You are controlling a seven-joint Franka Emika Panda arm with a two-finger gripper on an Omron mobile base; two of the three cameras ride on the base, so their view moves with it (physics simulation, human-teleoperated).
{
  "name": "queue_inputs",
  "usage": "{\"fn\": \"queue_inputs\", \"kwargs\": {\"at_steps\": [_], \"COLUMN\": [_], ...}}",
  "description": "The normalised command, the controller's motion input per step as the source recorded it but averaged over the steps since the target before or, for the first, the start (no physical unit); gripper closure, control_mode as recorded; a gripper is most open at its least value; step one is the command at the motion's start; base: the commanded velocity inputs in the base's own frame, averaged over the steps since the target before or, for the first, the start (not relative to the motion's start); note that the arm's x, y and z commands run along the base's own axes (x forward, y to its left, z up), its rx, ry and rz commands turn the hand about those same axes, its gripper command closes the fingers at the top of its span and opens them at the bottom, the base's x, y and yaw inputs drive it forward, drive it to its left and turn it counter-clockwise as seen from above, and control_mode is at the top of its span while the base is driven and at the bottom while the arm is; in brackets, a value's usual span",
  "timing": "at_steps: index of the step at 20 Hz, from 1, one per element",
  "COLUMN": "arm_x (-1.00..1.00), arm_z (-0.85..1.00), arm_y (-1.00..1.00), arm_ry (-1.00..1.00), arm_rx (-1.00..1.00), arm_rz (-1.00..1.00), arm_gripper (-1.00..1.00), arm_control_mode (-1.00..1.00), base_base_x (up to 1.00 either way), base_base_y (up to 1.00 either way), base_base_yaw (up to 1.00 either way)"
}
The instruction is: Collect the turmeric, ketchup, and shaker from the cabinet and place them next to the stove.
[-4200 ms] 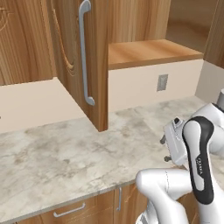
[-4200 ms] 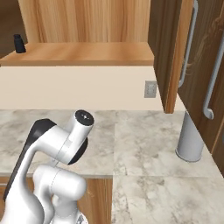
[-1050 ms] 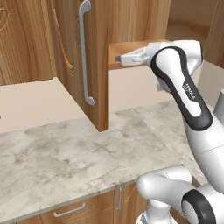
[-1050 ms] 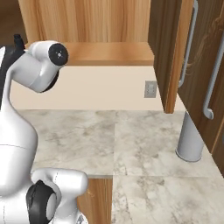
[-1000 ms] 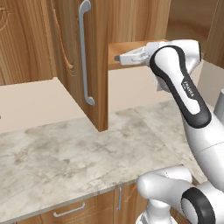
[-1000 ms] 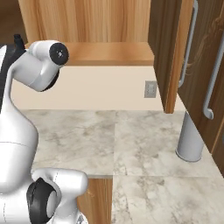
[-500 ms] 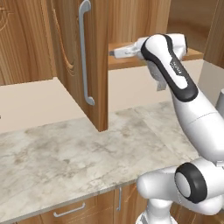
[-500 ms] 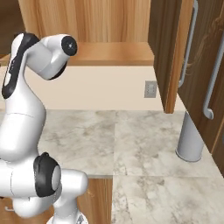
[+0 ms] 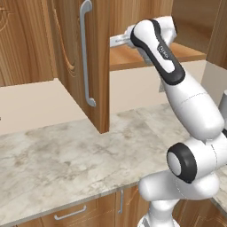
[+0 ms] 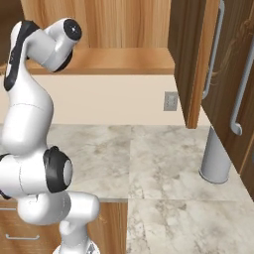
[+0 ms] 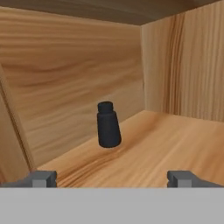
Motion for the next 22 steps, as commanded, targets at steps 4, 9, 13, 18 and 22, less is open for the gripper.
{"fn": "queue_inputs", "kwargs": {"at_steps": [4,9,13,18,22], "arm_x": [0.00,0.18,0.28,0.23,0.26], "arm_z": [-0.09,0.00,0.00,0.00,0.00], "arm_y": [0.08,0.29,0.20,0.16,0.23], "arm_ry": [0.00,0.00,0.00,0.00,0.00], "arm_rx": [-0.09,-0.08,-0.03,-0.01,0.00], "arm_rz": [0.03,0.02,0.02,0.01,0.02], "arm_gripper": [-1.00,-1.00,-1.00,-1.00,-1.00], "arm_control_mode": [-1.00,-1.00,-1.00,-1.00,-1.00], "base_base_x": [0.00,0.00,0.00,0.00,0.00], "base_base_y": [0.00,0.00,0.00,0.00,0.00], "base_base_yaw": [0.00,0.00,0.00,0.00,0.00]}}
